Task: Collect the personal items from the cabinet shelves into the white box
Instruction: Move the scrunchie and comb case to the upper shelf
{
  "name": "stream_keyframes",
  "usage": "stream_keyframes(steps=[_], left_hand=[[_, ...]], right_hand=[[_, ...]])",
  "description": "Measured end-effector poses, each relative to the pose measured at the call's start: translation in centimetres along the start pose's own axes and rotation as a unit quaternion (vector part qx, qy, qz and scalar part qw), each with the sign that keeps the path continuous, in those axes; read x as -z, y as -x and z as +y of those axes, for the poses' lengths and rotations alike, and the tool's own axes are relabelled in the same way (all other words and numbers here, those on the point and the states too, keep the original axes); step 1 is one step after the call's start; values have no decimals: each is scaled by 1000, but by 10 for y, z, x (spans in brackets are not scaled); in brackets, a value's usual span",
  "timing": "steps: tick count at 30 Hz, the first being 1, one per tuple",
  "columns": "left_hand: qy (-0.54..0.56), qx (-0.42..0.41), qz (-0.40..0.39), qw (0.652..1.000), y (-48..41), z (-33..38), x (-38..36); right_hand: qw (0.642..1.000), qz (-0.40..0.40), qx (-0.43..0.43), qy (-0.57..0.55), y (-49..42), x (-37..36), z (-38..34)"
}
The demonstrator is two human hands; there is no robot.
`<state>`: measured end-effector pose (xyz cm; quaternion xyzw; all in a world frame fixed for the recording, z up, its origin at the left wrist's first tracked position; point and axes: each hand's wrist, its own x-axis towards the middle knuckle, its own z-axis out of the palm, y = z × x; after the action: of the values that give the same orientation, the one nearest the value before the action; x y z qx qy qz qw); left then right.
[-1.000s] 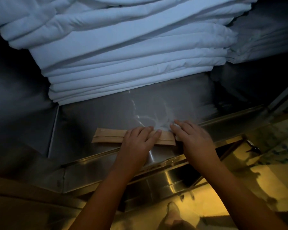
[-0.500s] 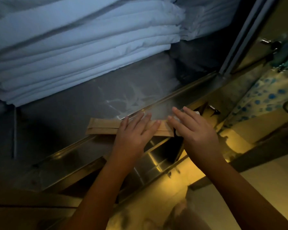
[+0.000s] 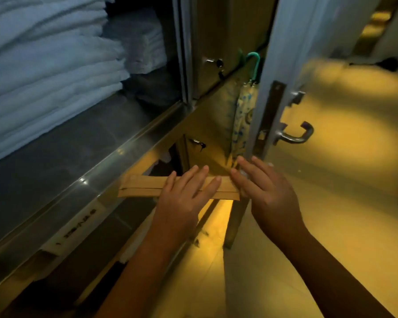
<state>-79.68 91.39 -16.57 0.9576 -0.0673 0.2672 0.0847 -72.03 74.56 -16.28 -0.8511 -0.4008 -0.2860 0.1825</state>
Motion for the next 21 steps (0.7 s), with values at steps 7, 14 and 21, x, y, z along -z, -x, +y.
stream_keyframes(steps=[7,14,21], left_hand=[[41,-86,-17,995,-23,109,-28],[85,-167,-12,982,-34,213,-44],[144,-239,-24,960,-46,324,-70]], right_hand=[[993,39,-92,63,85,74,68],[976,72,-165,122,159,145,115],[950,70,-248,176,241,217,152]])
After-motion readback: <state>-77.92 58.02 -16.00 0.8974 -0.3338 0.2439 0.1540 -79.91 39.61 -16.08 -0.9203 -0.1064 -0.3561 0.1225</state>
